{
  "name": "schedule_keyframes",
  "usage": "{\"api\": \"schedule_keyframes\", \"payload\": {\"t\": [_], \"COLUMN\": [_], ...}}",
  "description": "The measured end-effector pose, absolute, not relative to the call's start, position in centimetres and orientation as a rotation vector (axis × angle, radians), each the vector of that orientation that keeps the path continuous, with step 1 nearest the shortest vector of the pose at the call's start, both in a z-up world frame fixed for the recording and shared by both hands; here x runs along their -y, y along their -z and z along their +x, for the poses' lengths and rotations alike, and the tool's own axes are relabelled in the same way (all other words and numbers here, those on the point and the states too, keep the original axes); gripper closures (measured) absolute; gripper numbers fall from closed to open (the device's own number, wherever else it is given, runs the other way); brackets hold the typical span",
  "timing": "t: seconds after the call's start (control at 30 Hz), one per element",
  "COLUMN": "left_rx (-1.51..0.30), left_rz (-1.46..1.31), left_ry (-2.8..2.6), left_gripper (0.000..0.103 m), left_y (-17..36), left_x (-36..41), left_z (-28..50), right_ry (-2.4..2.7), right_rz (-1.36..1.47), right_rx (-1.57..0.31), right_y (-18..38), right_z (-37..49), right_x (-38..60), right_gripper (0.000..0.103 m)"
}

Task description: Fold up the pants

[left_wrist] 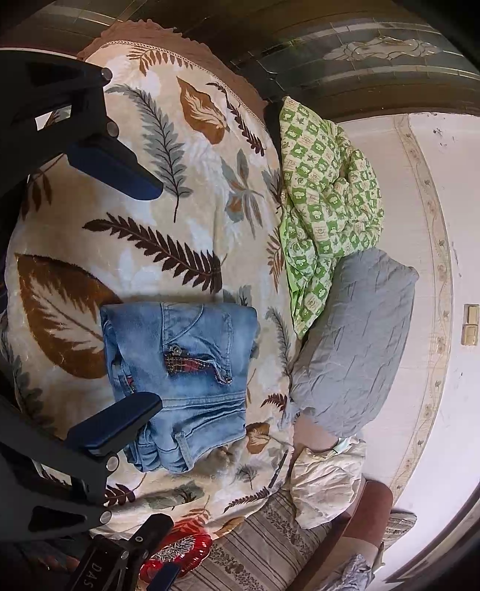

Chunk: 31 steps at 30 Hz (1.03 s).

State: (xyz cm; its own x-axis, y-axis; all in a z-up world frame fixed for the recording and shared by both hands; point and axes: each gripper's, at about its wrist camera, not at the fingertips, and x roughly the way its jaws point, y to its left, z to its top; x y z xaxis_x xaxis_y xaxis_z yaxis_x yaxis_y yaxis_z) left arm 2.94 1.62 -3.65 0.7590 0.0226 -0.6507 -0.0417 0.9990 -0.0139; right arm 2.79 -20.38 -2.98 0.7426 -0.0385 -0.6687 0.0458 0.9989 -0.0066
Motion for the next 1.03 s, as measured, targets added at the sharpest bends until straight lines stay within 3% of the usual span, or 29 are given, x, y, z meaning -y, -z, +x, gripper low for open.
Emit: {"api": "schedule_keyframes", "payload": {"t": [1.03], "left_rx": [-0.694], "left_rz": [-0.024], "left_ry": [0.004], "left_gripper": [0.000], "left_y": [3.66], "left_x": [-1.72], "left_z": [2.79], "right_ry": [0.046], "right_rz": [0.012], "right_rx": [-0.734], "right_y": [3.10], "right_z": [2.82], "right_x": [20.46], "right_gripper": [0.000]}}
